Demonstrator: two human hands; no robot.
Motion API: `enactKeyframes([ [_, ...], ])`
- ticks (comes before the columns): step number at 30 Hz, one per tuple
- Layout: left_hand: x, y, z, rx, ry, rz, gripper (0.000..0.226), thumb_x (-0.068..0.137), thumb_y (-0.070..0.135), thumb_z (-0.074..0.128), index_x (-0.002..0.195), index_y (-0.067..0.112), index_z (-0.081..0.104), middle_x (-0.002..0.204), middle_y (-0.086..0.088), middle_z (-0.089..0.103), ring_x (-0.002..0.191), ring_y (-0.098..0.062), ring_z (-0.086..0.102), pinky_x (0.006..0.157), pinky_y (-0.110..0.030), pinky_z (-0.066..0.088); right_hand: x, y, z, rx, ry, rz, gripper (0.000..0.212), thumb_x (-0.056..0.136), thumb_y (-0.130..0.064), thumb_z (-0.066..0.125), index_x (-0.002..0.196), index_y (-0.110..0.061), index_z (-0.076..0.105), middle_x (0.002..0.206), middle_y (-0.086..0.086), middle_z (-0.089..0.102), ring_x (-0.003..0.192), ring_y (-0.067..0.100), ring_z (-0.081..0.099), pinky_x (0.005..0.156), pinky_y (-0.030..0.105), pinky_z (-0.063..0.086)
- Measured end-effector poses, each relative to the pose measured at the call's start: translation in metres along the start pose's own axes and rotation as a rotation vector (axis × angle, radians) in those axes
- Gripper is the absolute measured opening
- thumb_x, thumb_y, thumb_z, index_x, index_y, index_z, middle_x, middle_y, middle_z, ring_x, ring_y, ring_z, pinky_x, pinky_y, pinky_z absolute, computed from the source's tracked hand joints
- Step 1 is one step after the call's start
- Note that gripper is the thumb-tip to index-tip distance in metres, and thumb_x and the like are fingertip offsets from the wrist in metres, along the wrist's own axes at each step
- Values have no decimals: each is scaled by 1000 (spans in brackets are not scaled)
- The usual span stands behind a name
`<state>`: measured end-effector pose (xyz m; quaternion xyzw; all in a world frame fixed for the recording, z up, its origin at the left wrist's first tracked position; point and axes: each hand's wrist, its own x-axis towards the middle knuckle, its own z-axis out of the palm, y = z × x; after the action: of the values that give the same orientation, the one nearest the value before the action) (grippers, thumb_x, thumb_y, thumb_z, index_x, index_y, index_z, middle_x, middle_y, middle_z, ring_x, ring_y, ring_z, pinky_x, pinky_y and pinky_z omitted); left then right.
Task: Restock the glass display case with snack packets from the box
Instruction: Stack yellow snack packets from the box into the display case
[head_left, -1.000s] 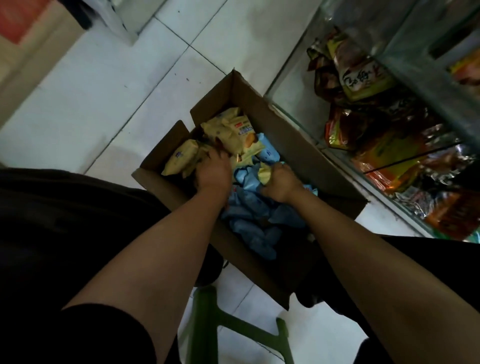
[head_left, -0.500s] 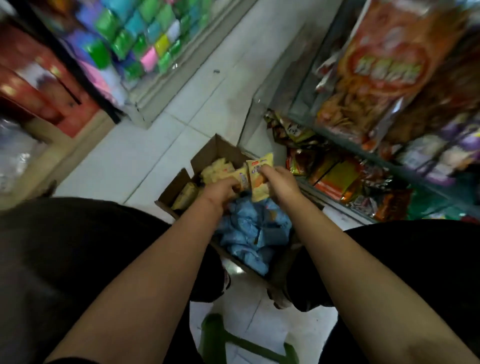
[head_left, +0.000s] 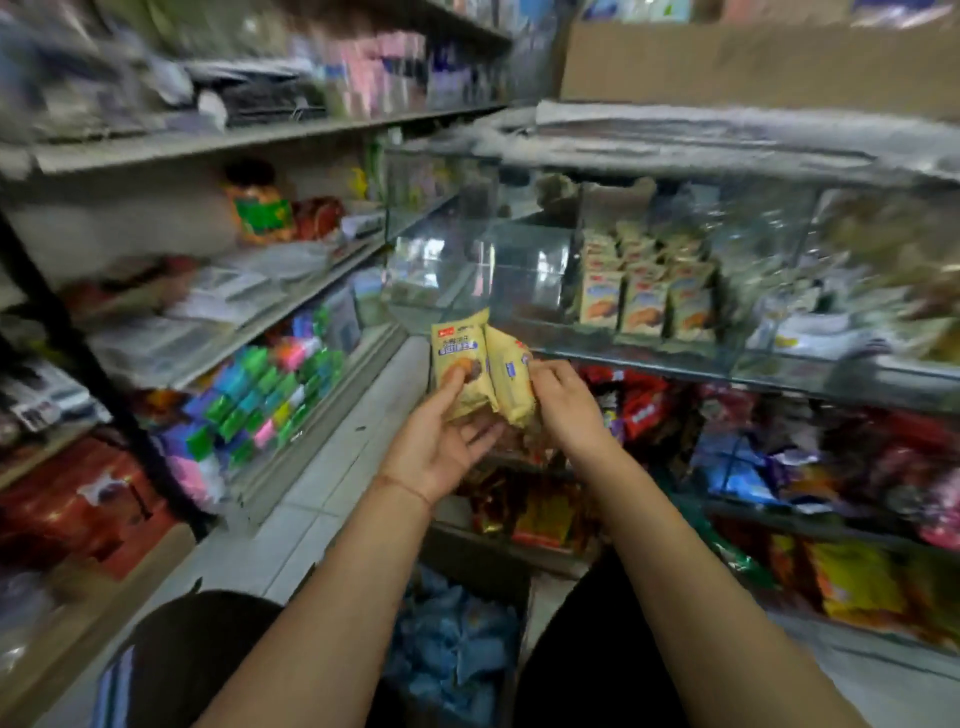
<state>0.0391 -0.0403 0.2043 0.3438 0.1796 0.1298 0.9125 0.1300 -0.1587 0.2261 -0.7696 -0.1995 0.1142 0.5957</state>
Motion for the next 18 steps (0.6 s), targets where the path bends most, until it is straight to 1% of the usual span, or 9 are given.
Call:
enactKeyframes([
  [2, -6, 7, 36, 94, -70, 29, 30, 95, 33, 57, 120, 19, 63, 105, -6, 72, 94, -20, 68, 84, -37, 55, -6, -21, -39, 18, -18, -67, 31, 97, -40, 52, 102, -13, 65, 90, -6, 65, 83, 8, 58, 67, 18, 42],
  [4, -8, 9, 68, 179, -128, 44, 21, 96, 32, 56, 110, 20, 66, 100, -4, 73, 89, -17, 70, 84, -35, 55, -7, -32, -75, 82, -112, -45, 31, 93, -43, 58, 99, -15, 69, 90, -3, 72, 84, 12, 65, 72, 22, 49],
  [5, -8, 9, 83, 216, -150, 42, 19, 95, 32, 56, 107, 21, 67, 101, -3, 73, 90, -17, 70, 84, -35, 55, -7, -35, -92, 128, -164, -8, 30, 92, -43, 60, 98, -16, 69, 87, -2, 72, 79, 12, 66, 68, 23, 52],
  [7, -4, 6, 108, 309, -185, 46, 21, 94, 33, 58, 109, 22, 66, 105, -2, 73, 94, -17, 69, 82, -35, 55, -4, -38, -120, 241, -243, 47, 23, 91, -38, 63, 93, -15, 67, 79, -3, 70, 63, 5, 64, 50, 17, 47],
  [8, -1, 4, 118, 357, -198, 61, 23, 93, 34, 60, 111, 22, 66, 106, -1, 73, 96, -17, 69, 80, -34, 55, -1, -40, -132, 283, -233, 60, 23, 89, -35, 65, 95, -12, 67, 80, -2, 71, 63, 5, 65, 48, 16, 46],
  [11, 13, -3, 139, 611, -126, 183, 29, 88, 36, 67, 114, 23, 64, 107, 1, 73, 97, -18, 69, 76, -34, 57, 15, -45, -160, 328, -43, 9, 28, 85, -29, 71, 101, -7, 67, 81, 1, 74, 63, 8, 67, 49, 18, 47],
  [13, 27, -1, 141, 945, -62, 348, 22, 84, 39, 71, 102, 27, 65, 106, 1, 70, 95, -16, 68, 81, -37, 57, 35, -46, -174, 308, 169, -69, 25, 83, -28, 74, 99, -9, 68, 84, 3, 75, 68, 12, 68, 56, 24, 47],
  [15, 45, 5, 136, 1268, -101, 470, 30, 78, 47, 74, 99, 28, 67, 111, 2, 63, 98, -14, 63, 88, -39, 55, 55, -49, -184, 208, 303, -93, 28, 80, -27, 77, 101, -12, 66, 93, 3, 73, 78, 14, 68, 64, 26, 50],
  [18, 64, 18, 131, 1607, -235, 548, 46, 77, 40, 78, 114, 16, 68, 128, 4, 52, 116, -9, 51, 99, -24, 38, 85, -53, -184, 78, 317, -99, 31, 80, -24, 78, 104, -11, 65, 98, 1, 71, 84, 13, 68, 69, 26, 55],
])
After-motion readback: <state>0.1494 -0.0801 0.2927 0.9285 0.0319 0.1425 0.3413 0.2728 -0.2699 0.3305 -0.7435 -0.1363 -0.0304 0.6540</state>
